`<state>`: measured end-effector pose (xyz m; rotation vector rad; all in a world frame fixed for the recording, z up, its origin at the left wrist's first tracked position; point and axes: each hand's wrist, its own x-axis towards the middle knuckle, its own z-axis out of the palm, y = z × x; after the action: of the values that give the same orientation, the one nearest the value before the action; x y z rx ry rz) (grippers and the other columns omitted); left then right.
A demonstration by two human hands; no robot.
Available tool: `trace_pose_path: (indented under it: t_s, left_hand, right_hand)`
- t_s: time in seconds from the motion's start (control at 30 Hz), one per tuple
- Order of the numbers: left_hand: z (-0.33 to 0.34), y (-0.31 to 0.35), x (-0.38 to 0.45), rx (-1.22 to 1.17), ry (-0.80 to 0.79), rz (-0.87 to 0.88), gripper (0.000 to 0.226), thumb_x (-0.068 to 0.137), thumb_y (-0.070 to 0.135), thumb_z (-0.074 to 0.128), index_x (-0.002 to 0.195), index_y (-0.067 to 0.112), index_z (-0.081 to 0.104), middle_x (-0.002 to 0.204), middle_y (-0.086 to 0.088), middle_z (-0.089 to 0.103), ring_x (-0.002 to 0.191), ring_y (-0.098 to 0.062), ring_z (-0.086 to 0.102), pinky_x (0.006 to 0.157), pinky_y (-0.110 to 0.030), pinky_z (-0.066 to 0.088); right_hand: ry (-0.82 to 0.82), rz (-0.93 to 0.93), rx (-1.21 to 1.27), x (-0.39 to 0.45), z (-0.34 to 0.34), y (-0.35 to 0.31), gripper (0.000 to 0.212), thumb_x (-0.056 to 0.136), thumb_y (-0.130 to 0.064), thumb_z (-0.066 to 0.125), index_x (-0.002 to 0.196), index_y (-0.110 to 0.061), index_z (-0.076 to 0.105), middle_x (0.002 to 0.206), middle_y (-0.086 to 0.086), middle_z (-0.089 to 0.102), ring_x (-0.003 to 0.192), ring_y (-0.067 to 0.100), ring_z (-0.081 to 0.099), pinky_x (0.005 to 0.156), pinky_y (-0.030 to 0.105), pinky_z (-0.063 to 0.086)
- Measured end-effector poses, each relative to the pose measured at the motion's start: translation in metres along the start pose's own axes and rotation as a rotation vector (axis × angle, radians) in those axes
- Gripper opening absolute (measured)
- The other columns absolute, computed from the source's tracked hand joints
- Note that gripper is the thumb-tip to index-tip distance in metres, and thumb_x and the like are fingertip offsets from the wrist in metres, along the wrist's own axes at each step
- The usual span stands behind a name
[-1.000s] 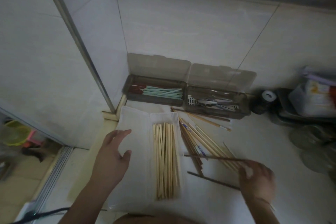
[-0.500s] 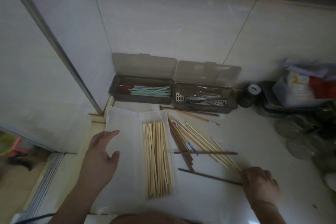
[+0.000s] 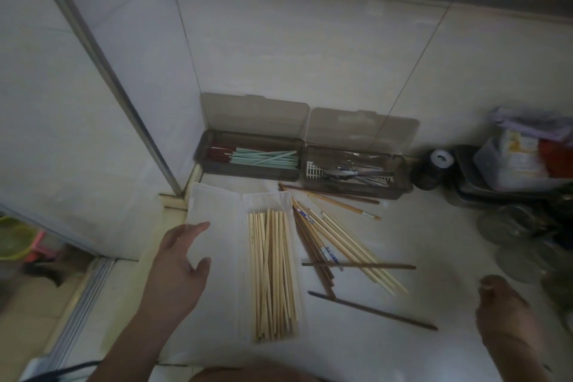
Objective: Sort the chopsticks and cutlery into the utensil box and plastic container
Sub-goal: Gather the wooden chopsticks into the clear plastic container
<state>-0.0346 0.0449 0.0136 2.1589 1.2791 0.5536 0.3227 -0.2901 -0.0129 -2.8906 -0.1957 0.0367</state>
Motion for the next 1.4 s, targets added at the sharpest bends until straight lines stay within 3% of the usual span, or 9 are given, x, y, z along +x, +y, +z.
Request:
trace_pose_path:
  t_s: [0.13, 0.3, 0.47, 0.63, 0.83, 1.0, 1.07, 1.17, 1.4]
  left_hand:
    - [0.001, -0.001, -0.001, 0.004, -0.003, -0.010, 0.063, 0.077, 0.006, 0.075, 0.133, 0.029, 0.055, 0.128, 0.001, 0.049, 0.043, -0.006, 0.053, 0.071, -0.029, 0.049]
    - [0.001, 0.000, -0.001, -0.006, -0.018, -0.014, 0.063, 0.077, 0.006, 0.074, 0.133, 0.028, 0.055, 0.130, -0.003, 0.049, 0.054, -0.010, 0.051, 0.070, -0.027, 0.049]
    - [-0.002, 0.002, -0.003, -0.001, -0.016, -0.026, 0.067, 0.078, 0.008, 0.074, 0.138, 0.026, 0.050, 0.132, -0.002, 0.049, 0.063, -0.016, 0.059, 0.077, -0.032, 0.052]
    - [0.000, 0.004, -0.004, 0.020, -0.011, -0.050, 0.069, 0.079, 0.009, 0.074, 0.140, 0.027, 0.046, 0.134, -0.002, 0.048, 0.085, -0.034, 0.063, 0.086, -0.042, 0.055]
    - [0.001, 0.002, -0.004, 0.021, -0.017, -0.044, 0.068, 0.079, 0.010, 0.074, 0.139, 0.028, 0.047, 0.133, -0.002, 0.049, 0.075, -0.020, 0.057, 0.083, -0.034, 0.053]
    - [-0.001, 0.003, -0.005, -0.003, -0.022, -0.065, 0.067, 0.080, 0.010, 0.073, 0.139, 0.030, 0.047, 0.134, 0.000, 0.046, 0.074, -0.004, 0.054, 0.081, -0.025, 0.045]
    - [0.000, 0.003, -0.005, -0.009, -0.021, -0.066, 0.067, 0.080, 0.009, 0.073, 0.139, 0.030, 0.048, 0.134, -0.001, 0.047, 0.072, -0.006, 0.054, 0.080, -0.027, 0.048]
    - [0.000, 0.003, -0.005, -0.001, -0.025, -0.067, 0.066, 0.080, 0.009, 0.073, 0.138, 0.030, 0.049, 0.133, -0.002, 0.047, 0.073, -0.009, 0.052, 0.081, -0.029, 0.050]
    - [0.001, 0.000, -0.003, 0.009, -0.028, -0.056, 0.066, 0.078, 0.009, 0.074, 0.137, 0.030, 0.050, 0.132, -0.002, 0.047, 0.062, -0.014, 0.052, 0.078, -0.030, 0.050]
  right_hand:
    - [-0.002, -0.126, 0.457, -0.037, -0.012, -0.072, 0.032, 0.092, -0.004, 0.043, 0.109, -0.028, 0.057, 0.095, 0.020, 0.059, 0.073, 0.035, 0.059, 0.060, 0.032, 0.050]
    - [-0.546, -0.313, 0.866, -0.132, -0.023, -0.191, 0.030, 0.090, 0.000, 0.055, 0.107, -0.024, 0.056, 0.090, -0.001, 0.066, 0.075, 0.012, 0.066, 0.063, 0.019, 0.053]
    - [-0.638, -0.891, 0.302, -0.171, 0.037, -0.229, 0.032, 0.093, -0.016, 0.049, 0.123, -0.027, 0.056, 0.116, -0.004, 0.060, 0.105, 0.013, 0.056, 0.089, 0.025, 0.045]
    - [-0.357, -1.171, -0.038, -0.178, 0.068, -0.229, 0.025, 0.052, -0.034, 0.083, 0.070, -0.029, 0.068, 0.059, -0.011, 0.062, 0.059, 0.010, 0.058, 0.059, 0.024, 0.054]
    - [-0.270, -1.346, -0.078, -0.170, 0.071, -0.221, 0.010, 0.070, -0.035, 0.066, 0.072, -0.025, 0.067, 0.066, -0.006, 0.063, 0.069, 0.016, 0.058, 0.071, 0.033, 0.053]
    - [-0.035, -1.068, 0.356, -0.116, 0.054, -0.190, 0.021, 0.087, -0.021, 0.047, 0.084, -0.023, 0.068, 0.080, -0.005, 0.065, 0.079, 0.014, 0.057, 0.072, 0.026, 0.046]
    - [-0.024, -0.774, 0.276, -0.077, 0.055, -0.166, 0.025, 0.088, -0.024, 0.046, 0.091, -0.020, 0.071, 0.088, 0.001, 0.069, 0.085, 0.024, 0.061, 0.072, 0.031, 0.049]
    - [-0.287, -0.470, -0.089, -0.029, 0.058, -0.134, 0.025, 0.092, -0.026, 0.051, 0.110, -0.020, 0.068, 0.114, 0.006, 0.061, 0.104, 0.028, 0.055, 0.084, 0.034, 0.049]
    - [-0.292, -0.449, -0.242, -0.023, 0.067, -0.119, 0.025, 0.089, -0.019, 0.048, 0.096, -0.029, 0.069, 0.101, -0.003, 0.061, 0.096, 0.019, 0.054, 0.074, 0.025, 0.045]
